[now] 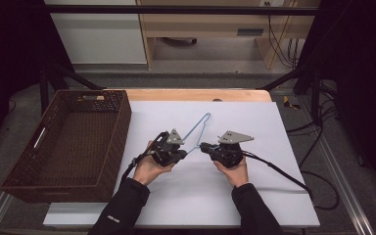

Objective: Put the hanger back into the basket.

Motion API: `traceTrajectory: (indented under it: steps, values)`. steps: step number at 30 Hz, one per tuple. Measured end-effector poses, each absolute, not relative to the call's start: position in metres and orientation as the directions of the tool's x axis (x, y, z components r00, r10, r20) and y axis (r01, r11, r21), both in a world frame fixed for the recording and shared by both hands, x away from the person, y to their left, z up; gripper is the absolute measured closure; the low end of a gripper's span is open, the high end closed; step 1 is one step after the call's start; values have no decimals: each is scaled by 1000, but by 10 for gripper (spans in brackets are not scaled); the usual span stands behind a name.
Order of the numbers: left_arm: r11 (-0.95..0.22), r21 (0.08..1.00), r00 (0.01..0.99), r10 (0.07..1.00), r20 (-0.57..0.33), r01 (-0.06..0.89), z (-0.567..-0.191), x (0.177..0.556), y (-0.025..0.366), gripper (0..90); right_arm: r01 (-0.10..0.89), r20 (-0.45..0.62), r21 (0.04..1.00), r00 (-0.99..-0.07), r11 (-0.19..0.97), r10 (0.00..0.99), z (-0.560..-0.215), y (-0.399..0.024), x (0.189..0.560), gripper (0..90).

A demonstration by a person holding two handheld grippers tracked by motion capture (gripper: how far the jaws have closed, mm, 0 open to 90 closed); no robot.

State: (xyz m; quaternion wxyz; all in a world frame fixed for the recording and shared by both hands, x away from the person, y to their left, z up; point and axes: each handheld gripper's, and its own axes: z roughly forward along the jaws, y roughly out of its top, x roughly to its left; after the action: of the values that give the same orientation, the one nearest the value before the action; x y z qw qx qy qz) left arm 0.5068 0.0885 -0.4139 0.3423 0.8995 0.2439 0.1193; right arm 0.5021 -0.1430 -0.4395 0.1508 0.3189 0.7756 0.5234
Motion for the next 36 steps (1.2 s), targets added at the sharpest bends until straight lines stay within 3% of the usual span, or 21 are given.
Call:
traceTrajectory:
  steps: [5, 10, 16, 23, 31, 36]
  values:
    - [-636, 686, 849, 527, 49, 354, -414, 506, 87, 859, 339, 97, 908, -743, 248, 662, -439, -143, 501, 856]
    - [-647, 677, 828, 551, 99, 350, -403, 503, 87, 624, 343, 95, 904, -742, 254, 663, -440, -143, 501, 857]
    - [-691, 628, 816, 559, 148, 359, -408, 500, 74, 545, 346, 99, 904, -740, 250, 666, -439, -143, 500, 857]
    - [-731, 569, 813, 555, 175, 377, -419, 505, 59, 580, 348, 102, 904, -739, 249, 665, -438, -144, 499, 857]
    - [-735, 562, 817, 551, 170, 380, -421, 505, 52, 790, 349, 102, 905, -735, 245, 670, -436, -145, 499, 857]
    - [-737, 559, 812, 555, 180, 380, -421, 503, 48, 851, 353, 105, 904, -732, 242, 673, -436, -145, 499, 857]
